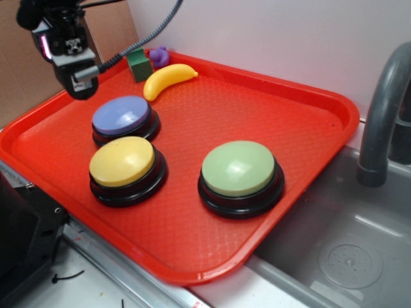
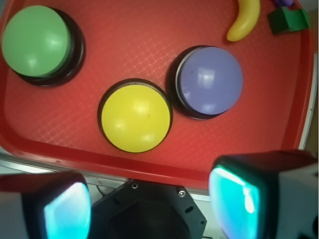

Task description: Push the yellow button.

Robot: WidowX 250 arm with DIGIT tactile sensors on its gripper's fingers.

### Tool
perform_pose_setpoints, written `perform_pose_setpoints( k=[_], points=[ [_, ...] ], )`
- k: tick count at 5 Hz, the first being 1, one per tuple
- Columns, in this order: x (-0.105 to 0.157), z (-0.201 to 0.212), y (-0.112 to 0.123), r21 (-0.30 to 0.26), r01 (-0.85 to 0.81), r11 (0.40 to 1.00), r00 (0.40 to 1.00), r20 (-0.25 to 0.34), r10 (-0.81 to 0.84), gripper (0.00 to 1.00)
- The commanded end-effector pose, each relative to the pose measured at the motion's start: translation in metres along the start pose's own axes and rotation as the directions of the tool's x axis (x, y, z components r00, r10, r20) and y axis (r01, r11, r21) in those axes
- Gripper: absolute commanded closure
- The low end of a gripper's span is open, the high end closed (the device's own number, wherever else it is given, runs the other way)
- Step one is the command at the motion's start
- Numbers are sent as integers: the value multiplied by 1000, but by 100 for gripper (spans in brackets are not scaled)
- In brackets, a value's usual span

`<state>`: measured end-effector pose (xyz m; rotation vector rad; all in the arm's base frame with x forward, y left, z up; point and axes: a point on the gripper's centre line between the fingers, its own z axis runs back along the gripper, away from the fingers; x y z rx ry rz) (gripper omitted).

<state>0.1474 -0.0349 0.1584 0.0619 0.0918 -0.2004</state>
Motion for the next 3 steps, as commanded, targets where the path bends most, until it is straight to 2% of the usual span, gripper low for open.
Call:
perform_pose_setpoints(
  k=[1,3],
  points=[
    [1,21,3,0,-18,1000,999,40,18,0],
    [-2,29,2,8,-24,1000,999,44,24,0]
  ],
)
